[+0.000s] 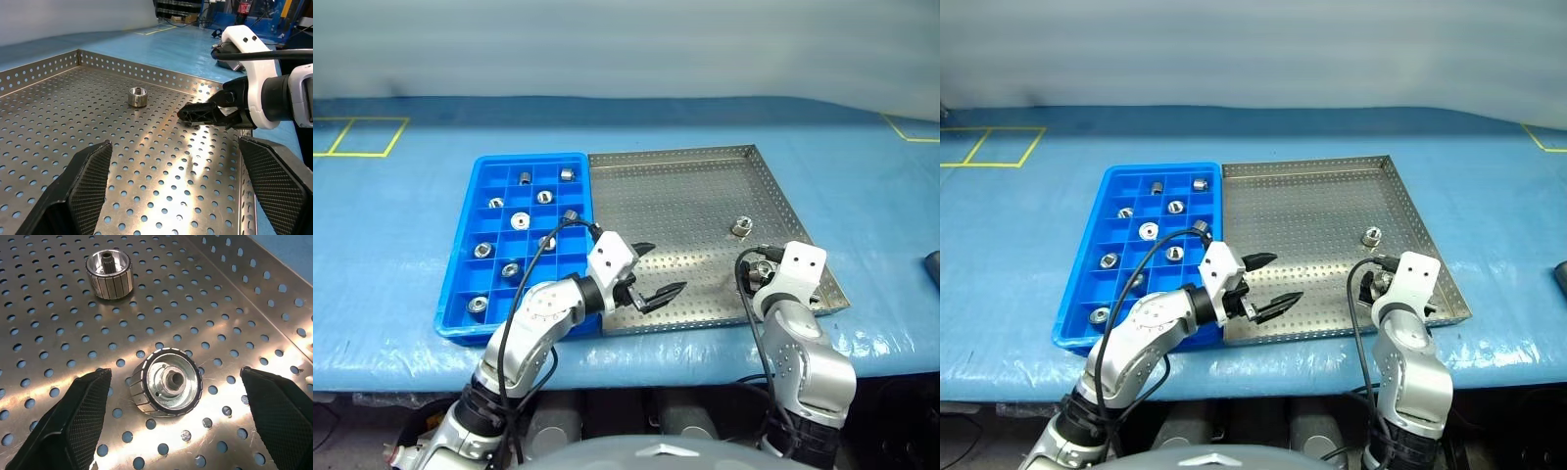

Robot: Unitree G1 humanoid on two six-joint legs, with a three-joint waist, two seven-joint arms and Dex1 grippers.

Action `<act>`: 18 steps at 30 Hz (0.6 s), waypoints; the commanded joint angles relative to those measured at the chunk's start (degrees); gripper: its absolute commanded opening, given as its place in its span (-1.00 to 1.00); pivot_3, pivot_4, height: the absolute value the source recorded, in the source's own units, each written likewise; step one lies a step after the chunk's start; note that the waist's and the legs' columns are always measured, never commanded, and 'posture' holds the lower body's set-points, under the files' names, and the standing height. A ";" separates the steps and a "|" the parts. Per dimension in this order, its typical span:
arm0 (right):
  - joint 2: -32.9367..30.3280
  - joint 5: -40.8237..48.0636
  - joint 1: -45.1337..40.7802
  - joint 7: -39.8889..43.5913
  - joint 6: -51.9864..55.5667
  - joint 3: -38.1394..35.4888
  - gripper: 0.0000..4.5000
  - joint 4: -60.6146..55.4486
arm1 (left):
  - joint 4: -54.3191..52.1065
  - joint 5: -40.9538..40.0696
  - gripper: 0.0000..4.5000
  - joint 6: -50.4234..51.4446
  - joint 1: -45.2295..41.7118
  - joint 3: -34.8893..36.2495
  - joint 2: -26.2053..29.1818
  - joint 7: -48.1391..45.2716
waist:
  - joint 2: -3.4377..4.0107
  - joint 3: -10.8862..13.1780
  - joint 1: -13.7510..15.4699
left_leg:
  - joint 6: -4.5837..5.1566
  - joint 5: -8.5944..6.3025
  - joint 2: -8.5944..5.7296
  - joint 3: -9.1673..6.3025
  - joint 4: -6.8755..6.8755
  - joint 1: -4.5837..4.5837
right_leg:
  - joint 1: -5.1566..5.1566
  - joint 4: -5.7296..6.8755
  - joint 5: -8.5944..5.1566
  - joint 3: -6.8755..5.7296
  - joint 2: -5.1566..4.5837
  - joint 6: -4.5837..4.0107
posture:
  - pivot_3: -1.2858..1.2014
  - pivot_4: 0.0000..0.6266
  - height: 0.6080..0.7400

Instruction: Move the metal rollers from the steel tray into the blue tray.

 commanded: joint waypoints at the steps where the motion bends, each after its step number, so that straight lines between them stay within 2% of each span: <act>1: 0.92 0.98 -1.26 -0.88 -3.19 -1.96 0.98 1.82 | -2.07 0.05 1.00 -0.84 0.07 -0.45 -0.47 0.40 | 0.00 0.00 0.05 | 0.00 0.00 0.00 0.00 0.00 0.00 | 0.00 0.00 0.00 0.00 0.00 0.00 | 0.09 -0.52 1.00; 8: 1.00 2.76 -2.13 -1.74 -6.03 -3.29 0.98 6.96 | -2.84 0.21 1.00 -0.67 0.27 -0.78 -0.20 0.68 | -0.01 -0.01 0.25 | 0.00 0.00 -0.01 -0.02 -0.02 -0.01 | 0.01 -0.02 0.00 0.00 -0.01 0.00 | 0.11 -0.52 1.00; 16: -0.25 1.15 -1.82 -4.44 -4.73 -1.54 -0.15 7.06 | -3.82 0.34 1.00 -1.03 0.94 -0.74 -0.83 2.33 | -0.03 -0.02 0.95 | 0.01 0.00 0.00 -0.02 -0.01 0.00 | 0.02 -0.02 0.00 0.00 -0.02 0.00 | 0.13 -0.52 1.00; 18: -0.87 0.27 -0.99 -4.16 -3.82 0.94 -0.17 5.51 | -4.12 0.27 1.00 -0.96 1.17 -0.67 -0.91 2.77 | -0.02 -0.02 1.26 | 0.01 0.00 0.01 -0.02 -0.02 0.00 | 0.02 -0.03 0.00 -0.01 -0.02 0.00 | 0.14 -0.52 1.00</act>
